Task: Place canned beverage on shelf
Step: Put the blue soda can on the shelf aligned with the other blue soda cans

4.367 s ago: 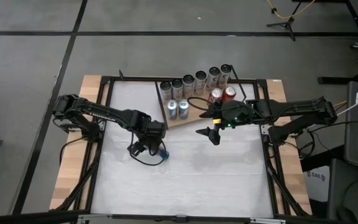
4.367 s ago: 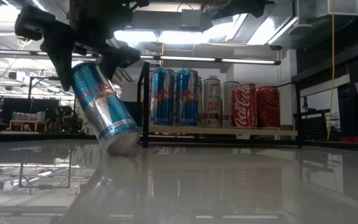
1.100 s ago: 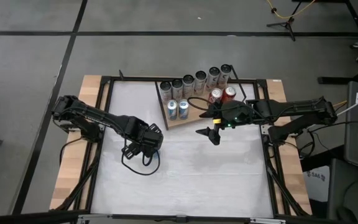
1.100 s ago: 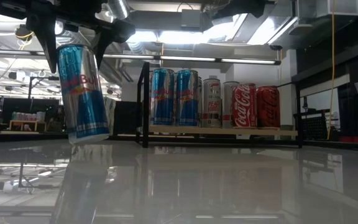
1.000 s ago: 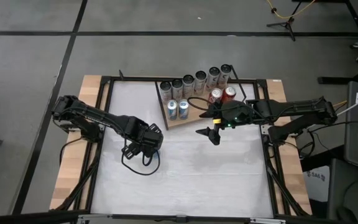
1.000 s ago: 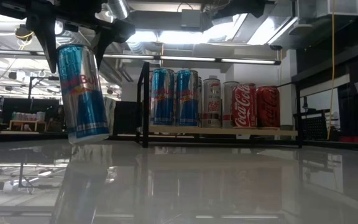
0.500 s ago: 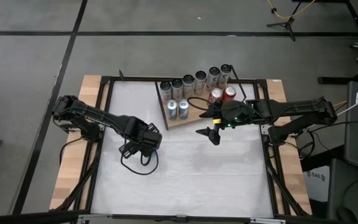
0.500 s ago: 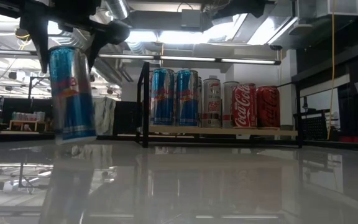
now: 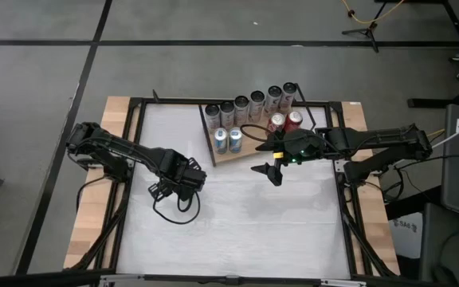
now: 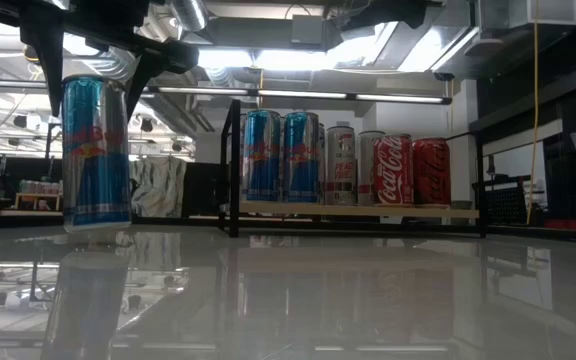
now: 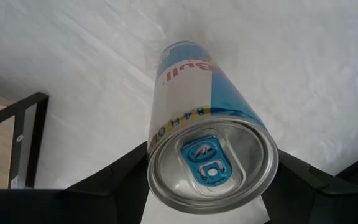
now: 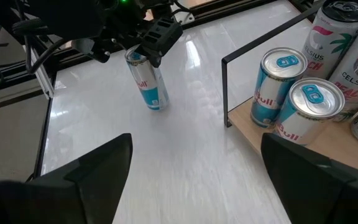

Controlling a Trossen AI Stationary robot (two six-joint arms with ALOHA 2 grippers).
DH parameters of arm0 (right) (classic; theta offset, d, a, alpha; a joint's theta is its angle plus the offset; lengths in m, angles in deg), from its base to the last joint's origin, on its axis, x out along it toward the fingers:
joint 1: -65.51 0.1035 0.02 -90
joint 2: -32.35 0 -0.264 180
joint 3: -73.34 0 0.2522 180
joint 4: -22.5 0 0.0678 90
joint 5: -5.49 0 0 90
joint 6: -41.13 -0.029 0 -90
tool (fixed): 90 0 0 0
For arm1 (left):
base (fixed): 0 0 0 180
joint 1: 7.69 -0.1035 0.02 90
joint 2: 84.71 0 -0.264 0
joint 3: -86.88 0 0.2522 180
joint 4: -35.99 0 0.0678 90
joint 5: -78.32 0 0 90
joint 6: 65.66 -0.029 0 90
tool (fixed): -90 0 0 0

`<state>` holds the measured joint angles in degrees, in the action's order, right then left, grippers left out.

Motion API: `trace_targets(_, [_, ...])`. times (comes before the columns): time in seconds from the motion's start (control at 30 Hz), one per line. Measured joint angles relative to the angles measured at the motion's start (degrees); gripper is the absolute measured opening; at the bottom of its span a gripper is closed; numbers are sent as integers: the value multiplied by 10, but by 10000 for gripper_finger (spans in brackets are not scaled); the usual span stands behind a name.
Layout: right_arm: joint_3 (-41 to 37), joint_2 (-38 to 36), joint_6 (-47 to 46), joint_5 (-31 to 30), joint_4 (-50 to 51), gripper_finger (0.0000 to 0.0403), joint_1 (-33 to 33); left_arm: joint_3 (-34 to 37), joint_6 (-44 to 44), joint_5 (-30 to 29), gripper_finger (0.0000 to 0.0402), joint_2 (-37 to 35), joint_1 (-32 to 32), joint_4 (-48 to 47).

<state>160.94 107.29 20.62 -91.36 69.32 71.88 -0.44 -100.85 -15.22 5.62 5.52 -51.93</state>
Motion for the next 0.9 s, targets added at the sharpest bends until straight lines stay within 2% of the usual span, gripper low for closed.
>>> trace_targets(0.33, [0, 0, 0, 0, 0, 347, 0, 0, 5, -31, 244, 0, 0, 0])
trace_targets(0.7, [0, 0, 0, 0, 0, 347, 0, 0, 5, -32, 244, 0, 0, 1])
trace_targets(0.9, [0, 0, 0, 0, 0, 347, 0, 0, 5, -34, 282, 0, 0, 2])
